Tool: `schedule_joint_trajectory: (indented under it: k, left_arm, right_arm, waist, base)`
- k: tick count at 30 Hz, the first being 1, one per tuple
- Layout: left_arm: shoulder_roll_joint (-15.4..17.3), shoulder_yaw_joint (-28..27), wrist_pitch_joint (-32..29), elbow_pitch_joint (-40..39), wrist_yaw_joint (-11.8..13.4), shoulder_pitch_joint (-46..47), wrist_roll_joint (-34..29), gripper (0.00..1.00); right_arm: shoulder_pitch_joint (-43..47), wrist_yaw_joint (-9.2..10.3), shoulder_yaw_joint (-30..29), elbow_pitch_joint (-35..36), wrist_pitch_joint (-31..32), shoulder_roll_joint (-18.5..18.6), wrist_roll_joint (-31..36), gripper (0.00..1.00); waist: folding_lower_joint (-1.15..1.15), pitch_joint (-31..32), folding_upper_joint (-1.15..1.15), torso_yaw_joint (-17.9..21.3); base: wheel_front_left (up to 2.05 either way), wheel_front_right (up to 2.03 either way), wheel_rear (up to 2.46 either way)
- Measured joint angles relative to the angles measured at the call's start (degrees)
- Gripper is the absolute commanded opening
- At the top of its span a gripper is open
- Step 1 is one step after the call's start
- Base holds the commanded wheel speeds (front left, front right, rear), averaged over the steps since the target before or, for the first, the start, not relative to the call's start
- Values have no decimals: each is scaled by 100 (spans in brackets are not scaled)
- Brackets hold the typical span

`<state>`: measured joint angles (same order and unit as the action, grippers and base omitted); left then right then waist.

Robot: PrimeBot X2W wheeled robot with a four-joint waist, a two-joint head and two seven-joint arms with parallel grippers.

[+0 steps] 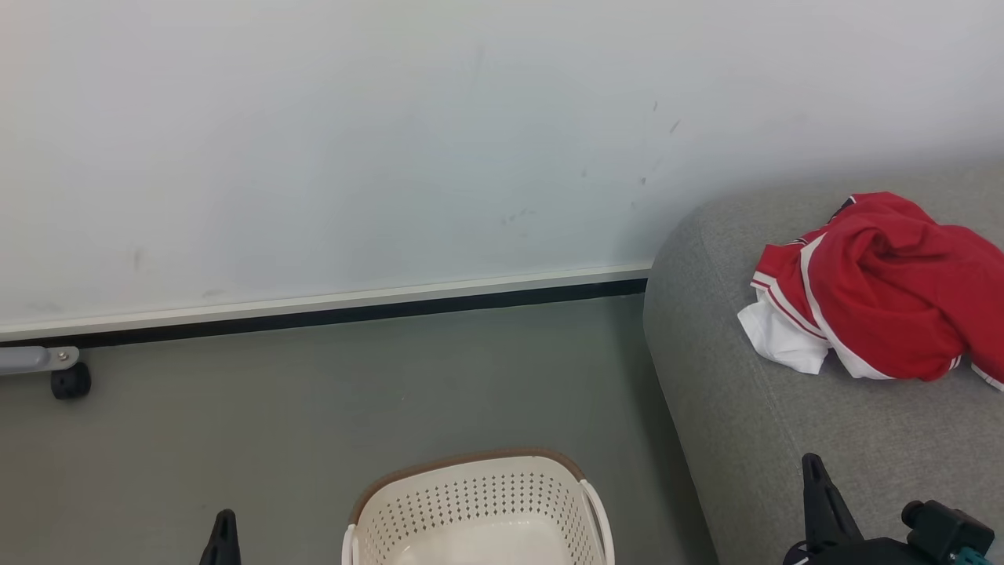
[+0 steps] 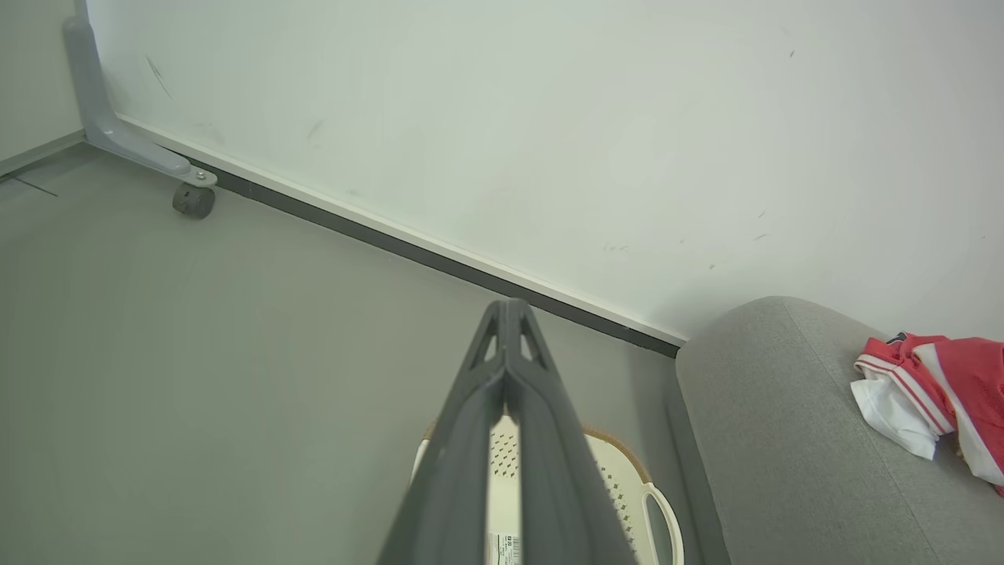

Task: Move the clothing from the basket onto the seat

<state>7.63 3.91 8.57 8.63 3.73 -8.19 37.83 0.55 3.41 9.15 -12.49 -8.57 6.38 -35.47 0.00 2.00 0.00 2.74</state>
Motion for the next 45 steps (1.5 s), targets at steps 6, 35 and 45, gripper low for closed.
schedule_joint_trajectory:
  k: [6, 35, 45]
  left_arm:
    - [-49, -71, -122, 66, -79, 101, 469, 0]
    - [-245, -437, -730, 394, -527, 589, 2580, 0]
    - [-313, -564, -933, 516, -645, 747, 3310, 0]
  right_arm:
    - [-19, -91, -142, -48, 136, -33, -470, 0]
    - [-241, -498, -813, -232, 742, -187, -2687, 0]
    - [-351, -635, -1037, -278, 939, -237, -3448, 0]
  waist:
    - [0, -17, 0, -23]
    - [0, -101, 0, -132]
    - [0, -130, 0, -169]
  base:
    - [0, 0, 0]
    - [0, 0, 0]
    - [0, 0, 0]
